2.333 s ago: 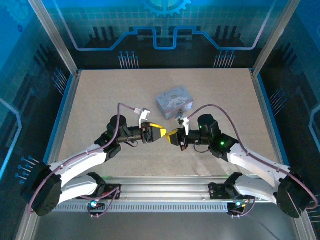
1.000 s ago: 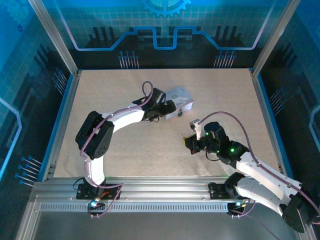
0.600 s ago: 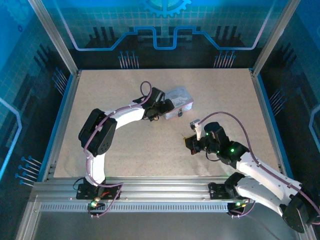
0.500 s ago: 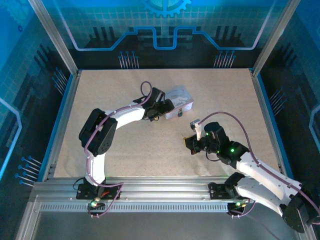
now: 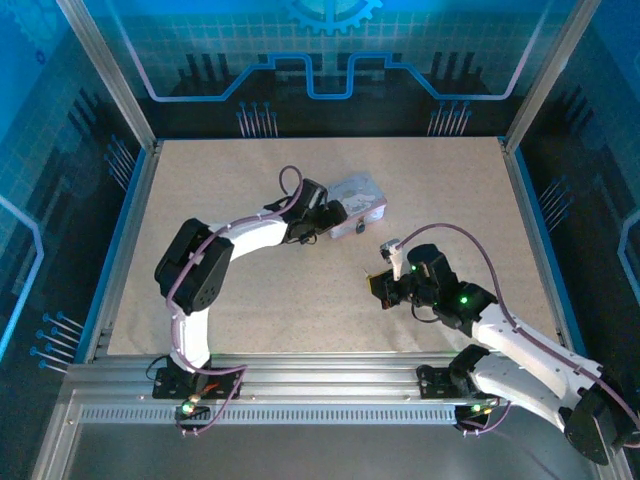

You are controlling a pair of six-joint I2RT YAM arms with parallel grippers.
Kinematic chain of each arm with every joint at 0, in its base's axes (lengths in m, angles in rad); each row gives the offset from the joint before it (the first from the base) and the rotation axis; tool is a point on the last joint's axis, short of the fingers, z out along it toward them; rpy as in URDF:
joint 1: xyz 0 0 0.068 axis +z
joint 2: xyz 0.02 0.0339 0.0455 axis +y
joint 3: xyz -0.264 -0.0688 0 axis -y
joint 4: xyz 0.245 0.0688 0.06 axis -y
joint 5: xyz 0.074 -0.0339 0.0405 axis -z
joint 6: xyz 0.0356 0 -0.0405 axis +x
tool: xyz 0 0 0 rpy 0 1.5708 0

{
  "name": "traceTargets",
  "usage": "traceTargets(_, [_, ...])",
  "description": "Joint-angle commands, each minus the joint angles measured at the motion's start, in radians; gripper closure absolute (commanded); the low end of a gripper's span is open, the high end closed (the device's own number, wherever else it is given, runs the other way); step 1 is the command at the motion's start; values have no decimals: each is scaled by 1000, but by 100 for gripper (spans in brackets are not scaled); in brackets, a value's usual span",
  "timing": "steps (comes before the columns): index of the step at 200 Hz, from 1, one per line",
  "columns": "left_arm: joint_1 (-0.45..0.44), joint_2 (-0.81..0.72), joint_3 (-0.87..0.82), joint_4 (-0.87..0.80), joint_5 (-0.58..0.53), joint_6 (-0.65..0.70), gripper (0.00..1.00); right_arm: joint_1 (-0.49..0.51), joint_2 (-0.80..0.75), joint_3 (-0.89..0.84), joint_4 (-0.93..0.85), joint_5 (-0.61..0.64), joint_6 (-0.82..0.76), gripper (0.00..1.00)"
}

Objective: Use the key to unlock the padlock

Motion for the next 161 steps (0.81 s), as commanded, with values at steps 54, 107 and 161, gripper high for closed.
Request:
traceTargets(54, [40, -69, -193, -93, 4, 42, 9, -11, 11, 31, -33, 4, 6, 100])
traceTargets(107, [91, -120, -269, -77, 21, 63, 9, -17, 28, 36, -27, -17, 7, 100])
traceTargets(161, [160, -181, -302, -93, 36, 106, 9, -69, 55, 56, -20, -86, -1, 100])
